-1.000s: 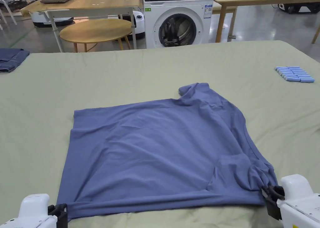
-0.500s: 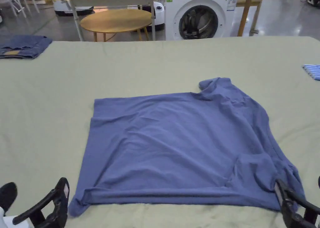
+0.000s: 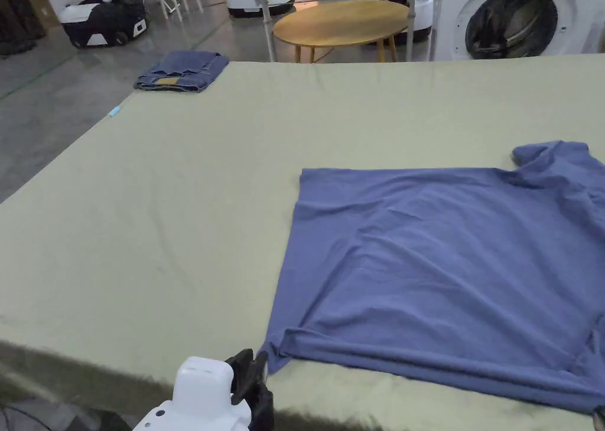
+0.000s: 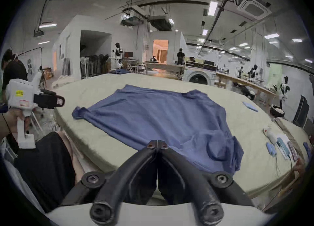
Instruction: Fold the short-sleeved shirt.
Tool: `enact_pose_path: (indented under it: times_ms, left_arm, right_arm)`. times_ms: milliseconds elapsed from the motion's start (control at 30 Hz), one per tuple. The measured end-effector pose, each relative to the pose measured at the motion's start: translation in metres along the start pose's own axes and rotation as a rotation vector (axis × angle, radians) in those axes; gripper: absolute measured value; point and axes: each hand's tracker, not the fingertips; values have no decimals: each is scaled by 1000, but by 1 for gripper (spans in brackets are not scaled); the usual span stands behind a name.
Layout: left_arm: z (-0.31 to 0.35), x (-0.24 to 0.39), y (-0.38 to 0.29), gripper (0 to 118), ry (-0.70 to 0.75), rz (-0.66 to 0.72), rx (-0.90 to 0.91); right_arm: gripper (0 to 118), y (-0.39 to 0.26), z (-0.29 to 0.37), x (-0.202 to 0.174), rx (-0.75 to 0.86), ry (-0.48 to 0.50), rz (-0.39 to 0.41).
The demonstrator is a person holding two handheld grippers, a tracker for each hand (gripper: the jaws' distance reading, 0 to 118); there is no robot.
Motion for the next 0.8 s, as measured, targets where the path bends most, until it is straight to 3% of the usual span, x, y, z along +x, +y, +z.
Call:
enact_pose_path:
  times_ms: [33,267,300,367,400,500,600,800]
  left_arm:
    - [-9,-5,-2,91,-31,28,3]
    - [-68,-3,3,90,8,38,-73]
    - [-73,-3,4,80,10,45,-77]
    - [-76,0,5,15,-10,61,-72]
    - [-80,2,6,0,-20,43,-103]
    - [-88,14,0,0,26,-98,-143]
    - [-81,6,-1,0,-63,-64,-175]
    - [-62,-5,6,0,-34,-27,-124]
  right_arm:
    - [0,1,-3,6,-6,-2,-5]
    - [0,3,-4,27,-13,-56,-67]
    - [0,4,-5,29,-14,-63,-71]
    - [0,3,-6,33,-17,-76,-76]
    - [0,3,-6,35,-21,-81,-78]
    - [0,1,-7,38,-30,-89,-84]
    - [0,1,-5,39,-36,-95,-87]
    - [0,-3,-1,54,-39,-132,-103]
